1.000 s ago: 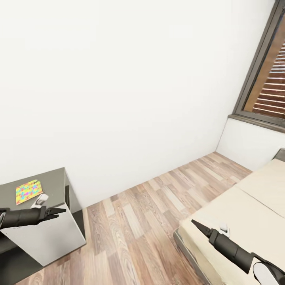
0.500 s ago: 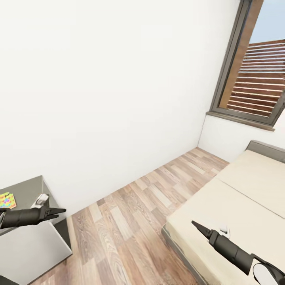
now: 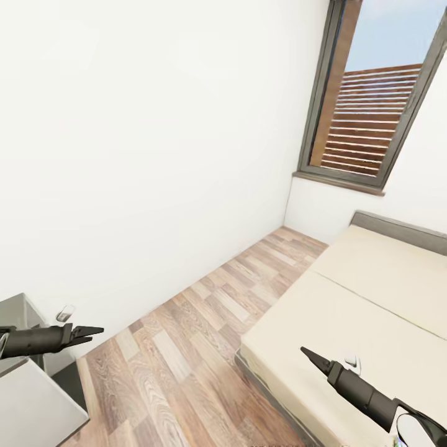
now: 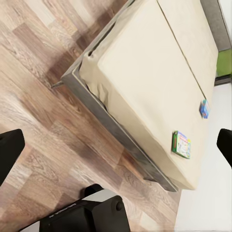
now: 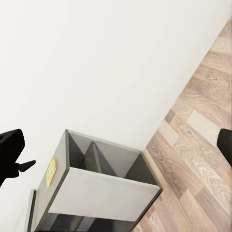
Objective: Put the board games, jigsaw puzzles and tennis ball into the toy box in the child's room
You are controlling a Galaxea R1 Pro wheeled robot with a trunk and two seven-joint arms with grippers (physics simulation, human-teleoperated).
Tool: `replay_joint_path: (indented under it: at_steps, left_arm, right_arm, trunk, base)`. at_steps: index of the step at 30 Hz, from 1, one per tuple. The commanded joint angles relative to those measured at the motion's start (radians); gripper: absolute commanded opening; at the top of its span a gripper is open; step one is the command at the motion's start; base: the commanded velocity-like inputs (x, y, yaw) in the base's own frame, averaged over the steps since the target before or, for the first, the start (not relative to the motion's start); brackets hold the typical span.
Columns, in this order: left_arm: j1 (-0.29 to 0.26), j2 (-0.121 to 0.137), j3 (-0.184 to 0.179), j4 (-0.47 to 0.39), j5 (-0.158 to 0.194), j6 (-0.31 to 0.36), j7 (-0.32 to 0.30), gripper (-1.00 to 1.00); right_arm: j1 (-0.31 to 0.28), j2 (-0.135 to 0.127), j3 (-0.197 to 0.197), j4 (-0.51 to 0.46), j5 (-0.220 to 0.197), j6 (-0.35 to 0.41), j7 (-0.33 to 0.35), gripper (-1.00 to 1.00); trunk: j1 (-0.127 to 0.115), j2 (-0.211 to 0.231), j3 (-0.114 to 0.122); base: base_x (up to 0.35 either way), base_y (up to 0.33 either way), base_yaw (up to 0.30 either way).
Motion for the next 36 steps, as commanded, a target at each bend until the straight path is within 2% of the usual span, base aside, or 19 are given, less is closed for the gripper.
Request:
replay_joint_path:
  at_steps: [1,28,36]
  left_arm:
    - [0.000,0.000,0.000,0.000,0.002,0.010,-0.002,1.00]
    - [0.000,-0.001,-0.001,0.000,0.005,0.010,-0.001,1.00]
    - [0.000,-0.001,-0.001,0.000,0.005,0.010,-0.001,1.00]
  right_arm:
    - [-0.001,0.000,-0.001,0.000,-0.007,0.008,0.000,1.00]
    - [-0.001,0.000,-0.001,0.000,-0.007,0.008,-0.002,1.00]
    - [-0.001,0.000,-0.016,0.000,-0.007,0.008,-0.001,1.00]
  trunk:
    - [0.001,-0.002,-0.002]
    - [0.001,-0.002,-0.002]
    - [0.001,-0.002,-0.002]
  base:
    - [0.000,0.000,-0.285]
    - [0.000,0.000,-0.285]
    - [0.000,0.000,-0.286]
